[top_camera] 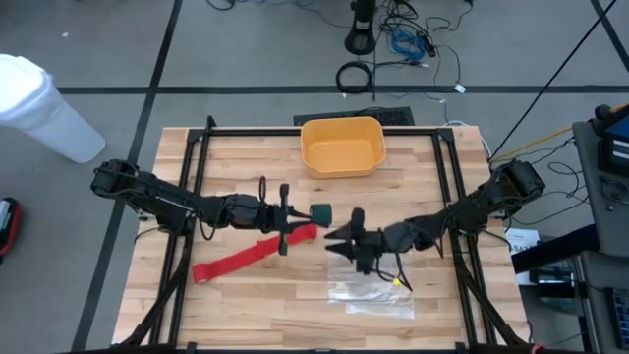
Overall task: Roll bandage
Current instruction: Roll the green bandage
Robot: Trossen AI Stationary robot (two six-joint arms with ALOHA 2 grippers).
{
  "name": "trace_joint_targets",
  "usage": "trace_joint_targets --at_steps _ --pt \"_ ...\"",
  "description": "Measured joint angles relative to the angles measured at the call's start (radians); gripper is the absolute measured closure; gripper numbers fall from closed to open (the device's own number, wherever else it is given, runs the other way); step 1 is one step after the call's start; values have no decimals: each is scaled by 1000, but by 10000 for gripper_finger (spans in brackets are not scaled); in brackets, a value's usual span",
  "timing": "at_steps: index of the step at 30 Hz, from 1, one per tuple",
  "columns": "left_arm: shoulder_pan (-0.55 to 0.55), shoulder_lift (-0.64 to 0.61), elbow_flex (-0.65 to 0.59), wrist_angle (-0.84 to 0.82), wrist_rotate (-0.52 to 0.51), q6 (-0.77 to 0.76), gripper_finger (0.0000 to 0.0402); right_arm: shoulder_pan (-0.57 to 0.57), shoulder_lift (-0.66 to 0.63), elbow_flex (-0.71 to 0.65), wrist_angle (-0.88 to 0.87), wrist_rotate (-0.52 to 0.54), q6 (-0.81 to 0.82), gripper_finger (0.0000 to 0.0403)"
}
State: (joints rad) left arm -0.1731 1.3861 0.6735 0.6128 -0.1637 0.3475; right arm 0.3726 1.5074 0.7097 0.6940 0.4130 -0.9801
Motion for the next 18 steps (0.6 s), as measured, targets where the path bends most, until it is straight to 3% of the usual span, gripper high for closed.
trace_joint_targets --at_steps 6,11,18 --pt "-5 2 0 -11 6 -1 388 105 -3 1 95 223 -136 198" --pt "-6 3 0 2 -16 -16 388 107 -4 2 150 236 -23 203" --pt "4 3 0 64 -29 -222 388 44 -4 2 55 262 25 216"
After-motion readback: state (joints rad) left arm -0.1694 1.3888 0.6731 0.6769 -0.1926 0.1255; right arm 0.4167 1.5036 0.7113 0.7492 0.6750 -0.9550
